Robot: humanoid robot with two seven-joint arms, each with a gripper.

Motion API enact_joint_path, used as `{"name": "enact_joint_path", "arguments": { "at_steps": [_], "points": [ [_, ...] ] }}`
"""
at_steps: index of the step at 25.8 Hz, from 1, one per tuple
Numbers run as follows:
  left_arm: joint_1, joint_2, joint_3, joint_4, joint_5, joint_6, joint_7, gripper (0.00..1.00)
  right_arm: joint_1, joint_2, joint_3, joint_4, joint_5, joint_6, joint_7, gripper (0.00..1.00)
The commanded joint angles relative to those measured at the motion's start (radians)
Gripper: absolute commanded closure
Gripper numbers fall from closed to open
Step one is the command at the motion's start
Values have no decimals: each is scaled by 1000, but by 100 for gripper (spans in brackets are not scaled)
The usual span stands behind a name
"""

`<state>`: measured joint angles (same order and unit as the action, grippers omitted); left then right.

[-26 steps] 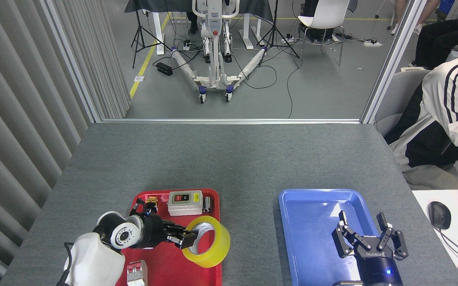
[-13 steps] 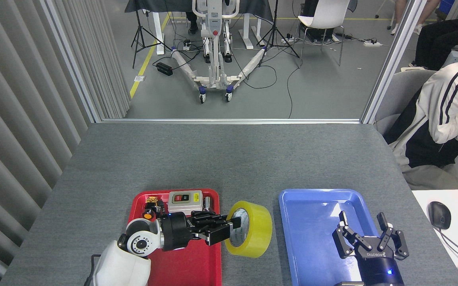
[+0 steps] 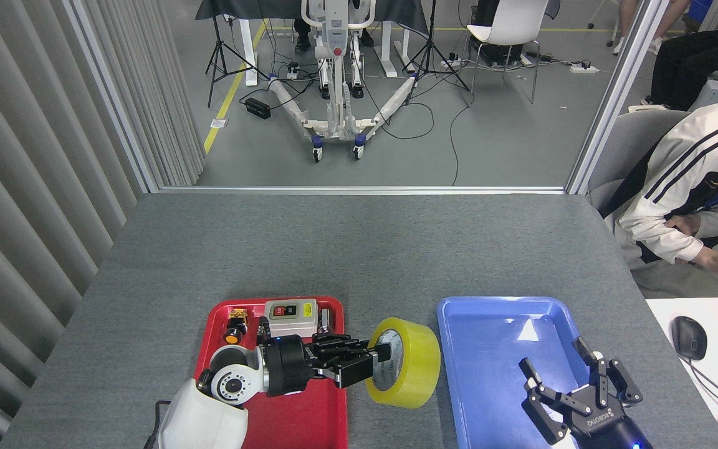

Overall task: Place and move tape with both arms
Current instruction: 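Move the right gripper under the held tape roll and grasp it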

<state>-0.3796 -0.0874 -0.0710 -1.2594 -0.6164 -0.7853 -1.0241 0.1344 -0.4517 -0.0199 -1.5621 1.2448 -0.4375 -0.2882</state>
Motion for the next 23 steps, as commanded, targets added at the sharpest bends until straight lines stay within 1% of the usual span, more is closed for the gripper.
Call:
{"name": "enact_joint_path", "arguments": {
  "at_steps": [1,3,4,6,8,9,12,14,17,18,19,21,22,23],
  "points": [
    [1,0,0,0,4,0,1,100,70,-67,18,-65,-57,-277,-48,0],
    [1,-2,0,0,4,0,1,100,77,-65,35,-88,-57,-330,-48,0],
    [1,-2,0,0,4,0,1,100,79,-67,66,-95,-56,-340,-46,0],
    [1,-2,0,0,4,0,1,100,70,-79,138,-99,-54,-345,-45,0],
    [4,-2,2,2,4,0,1,100,60,-84,167,-101,-51,-333,-45,0],
    [7,-2,0,0,4,0,1,100,42,-78,175,-99,-38,-330,-43,0],
    [10,-2,-1,-1,6,0,1,100,-19,-50,261,-92,8,-261,-43,0],
    [24,-2,-9,-12,6,0,1,100,-52,-42,314,-88,12,-202,-45,0],
    [42,-3,-38,-35,6,0,1,100,-56,-38,359,-88,12,-195,-45,2],
    [44,-3,-38,-38,7,0,1,100,-53,-41,365,-88,13,-195,-45,5],
    [44,-3,-38,-40,7,0,1,100,-50,-41,368,-88,13,-196,-45,12],
    [44,-3,-39,-44,7,0,1,100,-45,-44,373,-88,13,-207,-46,35],
    [44,-3,-39,-46,9,0,1,100,-45,-44,374,-88,13,-218,-46,42],
    [44,-3,-41,-51,9,0,1,100,-44,-44,374,-88,13,-231,-46,50]
  ]
}}
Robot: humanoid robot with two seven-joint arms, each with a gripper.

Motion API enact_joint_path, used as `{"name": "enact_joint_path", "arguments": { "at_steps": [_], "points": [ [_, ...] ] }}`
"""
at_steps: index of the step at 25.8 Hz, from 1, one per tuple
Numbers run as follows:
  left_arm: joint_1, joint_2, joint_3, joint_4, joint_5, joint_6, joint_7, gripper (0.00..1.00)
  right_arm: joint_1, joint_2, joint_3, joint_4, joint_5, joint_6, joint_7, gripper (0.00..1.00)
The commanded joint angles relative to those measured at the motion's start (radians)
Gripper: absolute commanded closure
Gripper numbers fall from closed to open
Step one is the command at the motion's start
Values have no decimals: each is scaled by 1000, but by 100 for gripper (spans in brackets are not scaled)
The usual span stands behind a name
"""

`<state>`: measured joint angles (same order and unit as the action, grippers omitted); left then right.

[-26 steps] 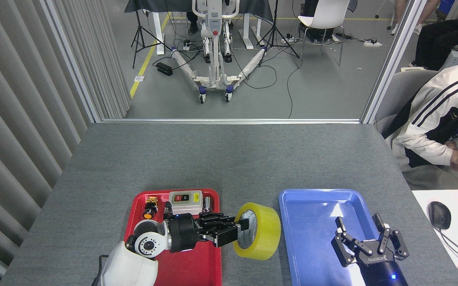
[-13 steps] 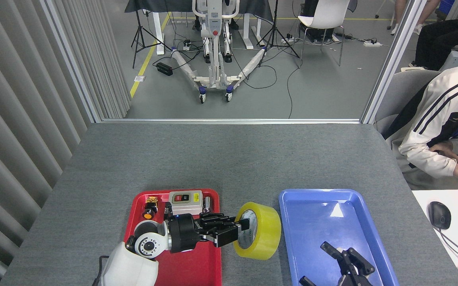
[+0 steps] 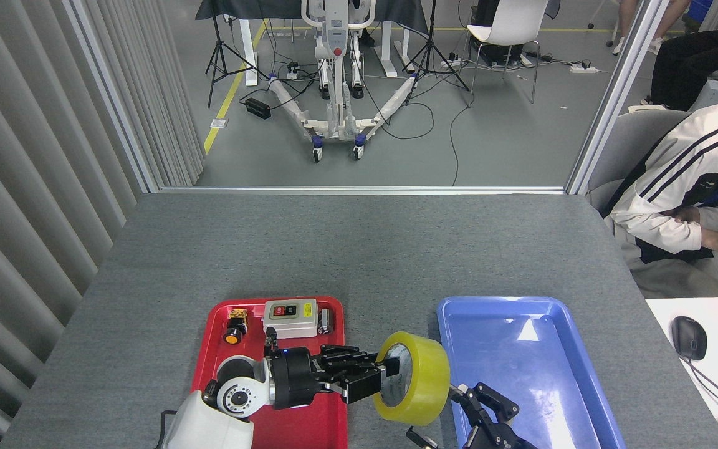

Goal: Place and move tape with both arms

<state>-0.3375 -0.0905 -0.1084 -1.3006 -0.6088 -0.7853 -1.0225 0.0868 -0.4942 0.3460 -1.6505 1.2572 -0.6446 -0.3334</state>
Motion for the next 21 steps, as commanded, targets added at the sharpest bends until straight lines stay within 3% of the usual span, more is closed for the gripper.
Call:
{"name": "enact_joint_path", "arguments": {
  "at_steps": [1,6,9,11,16,18,21],
  "points": [
    [2,0,-8,-13,1,0,-1,100,4,-3,8,0,2,-36,-1,57],
    [2,-2,-2,-13,3,0,1,98,5,-4,8,0,2,-56,-1,88],
    [-5,-3,33,-16,4,0,15,36,7,-6,8,0,2,-55,-1,100],
    [-14,-3,88,-16,6,0,62,0,8,-7,7,0,2,-55,-1,100],
    [-11,23,102,-45,35,0,102,0,7,-12,-27,0,16,-32,-4,100],
    [15,71,110,-51,60,0,156,0,8,-18,-59,-2,16,-21,-4,100],
    [95,153,122,-83,0,44,433,0,7,-24,-127,2,30,28,-1,100]
  ]
}}
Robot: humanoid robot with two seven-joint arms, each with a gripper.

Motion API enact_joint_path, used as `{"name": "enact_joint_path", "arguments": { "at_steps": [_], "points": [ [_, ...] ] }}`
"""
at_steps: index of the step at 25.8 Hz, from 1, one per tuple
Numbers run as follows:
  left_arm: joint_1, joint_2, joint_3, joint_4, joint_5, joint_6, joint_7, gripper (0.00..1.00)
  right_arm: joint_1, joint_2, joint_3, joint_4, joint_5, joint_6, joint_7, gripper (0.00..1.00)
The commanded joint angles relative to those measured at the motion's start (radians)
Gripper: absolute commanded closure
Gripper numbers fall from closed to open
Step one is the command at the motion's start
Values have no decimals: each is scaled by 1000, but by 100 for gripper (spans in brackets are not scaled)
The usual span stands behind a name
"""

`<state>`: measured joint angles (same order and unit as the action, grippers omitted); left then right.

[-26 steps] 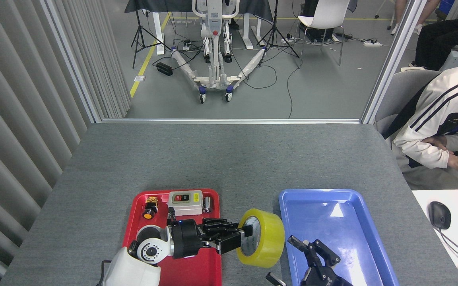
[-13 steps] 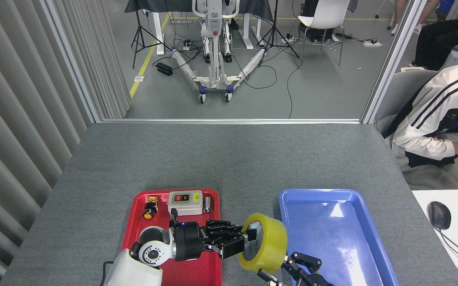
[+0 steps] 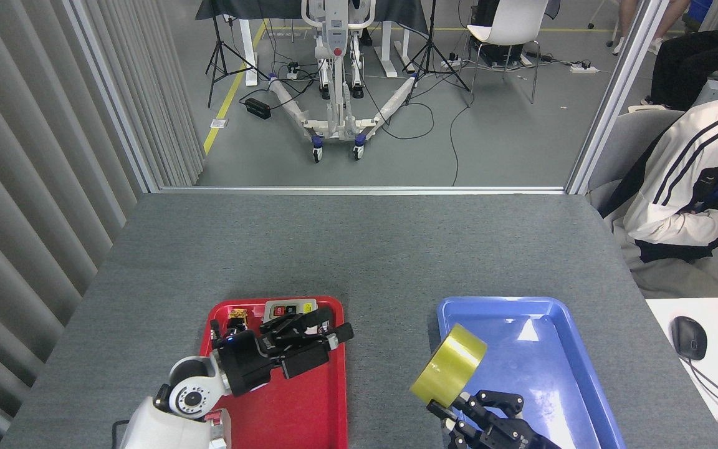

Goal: Place and move tape with both arms

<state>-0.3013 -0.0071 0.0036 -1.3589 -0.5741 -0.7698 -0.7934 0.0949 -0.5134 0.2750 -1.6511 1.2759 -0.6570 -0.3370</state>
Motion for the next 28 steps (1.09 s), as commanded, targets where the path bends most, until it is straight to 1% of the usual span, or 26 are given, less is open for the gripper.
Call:
{"name": "enact_joint_path", "arguments": {
  "at_steps": [1,2,3,4,5,6,7,8,9,10,12,14,15,17,18,19,21,22,24,25,27,28],
  "points": [
    [79,99,10,-32,-101,43,327,1,-1,-7,-82,4,37,59,4,100],
    [106,121,9,-52,-184,69,462,1,-1,-13,-116,5,72,63,9,100],
    [154,131,4,-94,-270,121,605,1,-1,-27,-148,10,108,69,19,100],
    [214,133,-2,-152,-357,208,738,1,-1,-40,-180,10,123,71,46,100],
    [271,130,-28,-216,-448,333,849,1,-1,-56,-208,10,128,71,85,100],
    [309,128,-79,-264,-529,474,910,0,-3,-71,-237,8,131,73,142,100],
    [329,131,-139,-286,-592,604,928,0,-4,-83,-260,8,131,73,222,100],
    [330,133,-180,-282,-645,718,927,0,-6,-91,-278,7,131,73,323,100],
    [329,133,-206,-275,-685,788,921,0,-6,-93,-293,2,128,74,443,100],
    [329,128,-212,-269,-711,797,908,0,-6,-94,-309,-3,125,74,564,100],
    [329,121,-206,-273,-733,736,864,0,-9,-94,-312,-7,122,66,748,100],
    [321,121,-191,-279,-734,667,789,0,-9,-94,-312,-9,117,50,849,100],
    [311,127,-175,-282,-734,650,744,0,-11,-93,-310,-10,108,36,886,100],
    [301,131,-139,-282,-734,647,663,0,-18,-93,-309,-9,79,8,983,100],
    [301,133,-120,-282,-734,649,646,0,-27,-93,-307,-9,62,5,1039,100],
    [306,134,-109,-289,-734,650,640,0,-44,-93,-303,-9,49,5,1086,100],
    [311,134,-105,-318,-734,649,655,0,-63,-93,-300,-9,37,16,1138,100],
    [311,134,-106,-321,-734,646,678,0,-72,-91,-290,-6,34,33,1148,100],
    [311,133,-109,-313,-734,647,769,0,-101,-89,-260,4,30,88,1153,100],
    [312,131,-111,-310,-736,647,810,0,-115,-89,-241,8,30,119,1152,91],
    [320,134,-111,-307,-737,646,849,0,-133,-91,-218,19,30,163,1145,39],
    [326,134,-111,-310,-737,646,850,0,-133,-89,-217,25,30,177,1141,23]
  ]
}}
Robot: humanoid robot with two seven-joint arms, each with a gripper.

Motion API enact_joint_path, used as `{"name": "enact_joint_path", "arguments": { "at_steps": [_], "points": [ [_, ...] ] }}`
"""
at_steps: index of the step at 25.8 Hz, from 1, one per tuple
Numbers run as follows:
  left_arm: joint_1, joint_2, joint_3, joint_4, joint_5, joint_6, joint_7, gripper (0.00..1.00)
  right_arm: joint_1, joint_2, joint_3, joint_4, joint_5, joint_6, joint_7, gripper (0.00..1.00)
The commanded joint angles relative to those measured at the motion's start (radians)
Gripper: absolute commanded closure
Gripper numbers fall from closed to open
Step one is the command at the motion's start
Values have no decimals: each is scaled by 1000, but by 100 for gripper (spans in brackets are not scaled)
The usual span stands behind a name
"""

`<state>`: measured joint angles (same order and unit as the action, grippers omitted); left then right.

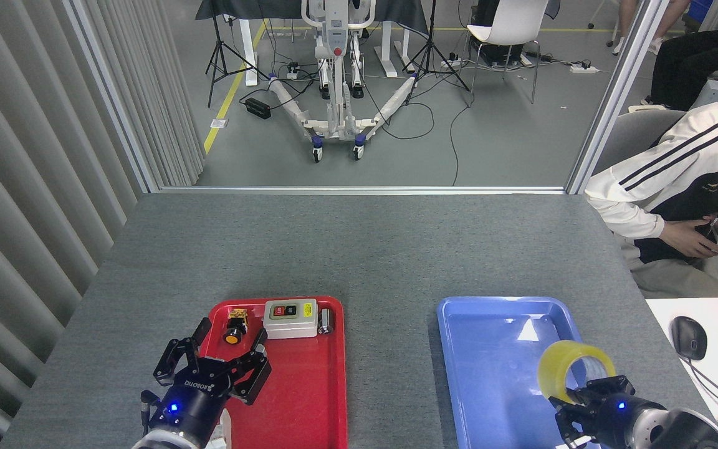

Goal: Place and move tape with both arms

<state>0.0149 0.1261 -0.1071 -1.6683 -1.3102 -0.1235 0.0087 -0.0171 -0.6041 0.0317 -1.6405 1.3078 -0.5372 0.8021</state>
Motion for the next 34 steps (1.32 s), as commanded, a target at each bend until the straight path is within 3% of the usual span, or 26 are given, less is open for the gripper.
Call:
{"name": "enact_joint_path", "arguments": {
  "at_steps": [1,3,4,13,21,24,30,32,34],
  "points": [
    [11,3,1,-1,-1,-2,48,0,-21,3,27,15,-2,63,2,17],
    [13,3,1,2,-1,-4,53,0,-17,4,28,15,-2,72,0,4],
    [14,3,1,2,-1,-4,54,0,-14,6,28,15,-4,77,0,3],
    [19,3,12,2,8,-31,47,0,-9,7,30,13,-45,74,-1,2],
    [19,1,35,2,12,-94,45,0,-10,12,45,5,-45,82,-37,2],
    [19,3,49,2,12,-125,57,0,-1,38,4,4,-47,126,-204,2],
    [39,-2,50,2,0,-42,114,0,85,190,-70,19,-53,470,-791,1],
    [48,0,49,2,-4,-1,132,0,86,231,-62,24,-53,534,-883,1],
    [51,1,47,2,-46,13,132,0,88,254,-59,27,-53,563,-897,1]
  ]
}}
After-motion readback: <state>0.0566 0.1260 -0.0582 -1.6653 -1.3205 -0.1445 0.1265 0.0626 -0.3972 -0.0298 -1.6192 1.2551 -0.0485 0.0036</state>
